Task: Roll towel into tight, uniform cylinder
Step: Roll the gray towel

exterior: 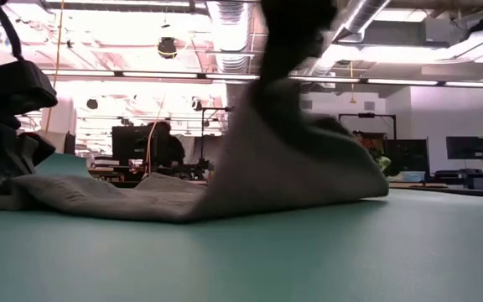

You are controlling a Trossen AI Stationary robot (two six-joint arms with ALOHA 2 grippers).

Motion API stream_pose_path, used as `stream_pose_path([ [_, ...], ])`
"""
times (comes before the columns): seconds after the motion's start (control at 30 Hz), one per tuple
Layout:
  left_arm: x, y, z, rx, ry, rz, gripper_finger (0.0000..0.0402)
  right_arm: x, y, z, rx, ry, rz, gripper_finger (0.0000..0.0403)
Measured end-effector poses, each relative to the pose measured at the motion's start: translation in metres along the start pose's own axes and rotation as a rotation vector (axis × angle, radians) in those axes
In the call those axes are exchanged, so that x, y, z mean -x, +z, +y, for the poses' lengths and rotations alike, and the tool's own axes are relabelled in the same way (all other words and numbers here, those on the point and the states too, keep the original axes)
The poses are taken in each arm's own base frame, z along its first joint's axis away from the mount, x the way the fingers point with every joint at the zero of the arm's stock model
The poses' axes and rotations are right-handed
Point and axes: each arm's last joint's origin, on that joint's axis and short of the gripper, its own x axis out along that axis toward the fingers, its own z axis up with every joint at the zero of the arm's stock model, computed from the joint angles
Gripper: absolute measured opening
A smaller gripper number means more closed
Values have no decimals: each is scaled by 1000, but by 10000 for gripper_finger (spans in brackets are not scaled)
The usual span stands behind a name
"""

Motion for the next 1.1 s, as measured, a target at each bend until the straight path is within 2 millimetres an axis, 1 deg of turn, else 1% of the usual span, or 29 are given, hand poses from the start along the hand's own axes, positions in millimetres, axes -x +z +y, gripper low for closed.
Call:
stream_pose_path([
  [0.27, -2, 3, 3, 13, 14, 0, 0, -9, 48, -24, 21, 91, -291, 6],
  [0.37, -3, 4, 4, 20, 16, 3, 0, -10, 61, -31, 35, 159, -369, 6],
  [0.43, -3, 4, 4, 24, 7, 13, 0, -9, 64, -33, 32, 183, -382, 6],
  [0.5, -3, 9, 0, 24, -6, 3, 0, -10, 63, -34, 24, 173, -373, 6],
  [0.57, -1, 15, -5, -11, -24, 4, 0, -10, 60, -32, 29, 162, -354, 6],
  [0.63, 2, 27, -11, -40, -36, 0, 0, -9, 56, -27, 29, 167, -332, 6],
  [0.7, 6, 38, -15, -54, -28, 15, 0, -7, 49, -20, 25, 171, -290, 6],
  [0.83, 15, 55, -20, -111, 13, 105, 0, -6, 31, -5, 18, 160, -209, 6],
  [0.9, 21, 67, -25, -137, -10, 107, 0, -4, 22, 1, 22, 131, -173, 6],
  [0.97, 25, 76, -31, -187, -70, 102, 0, -1, 14, 7, 23, 114, -139, 6],
  [1.0, 25, 79, -34, -206, -101, 68, 0, 0, 10, 10, 21, 108, -124, 6],
  [1.1, 21, 90, -42, -226, -175, -135, 0, 4, 2, 18, 27, 93, -100, 6],
])
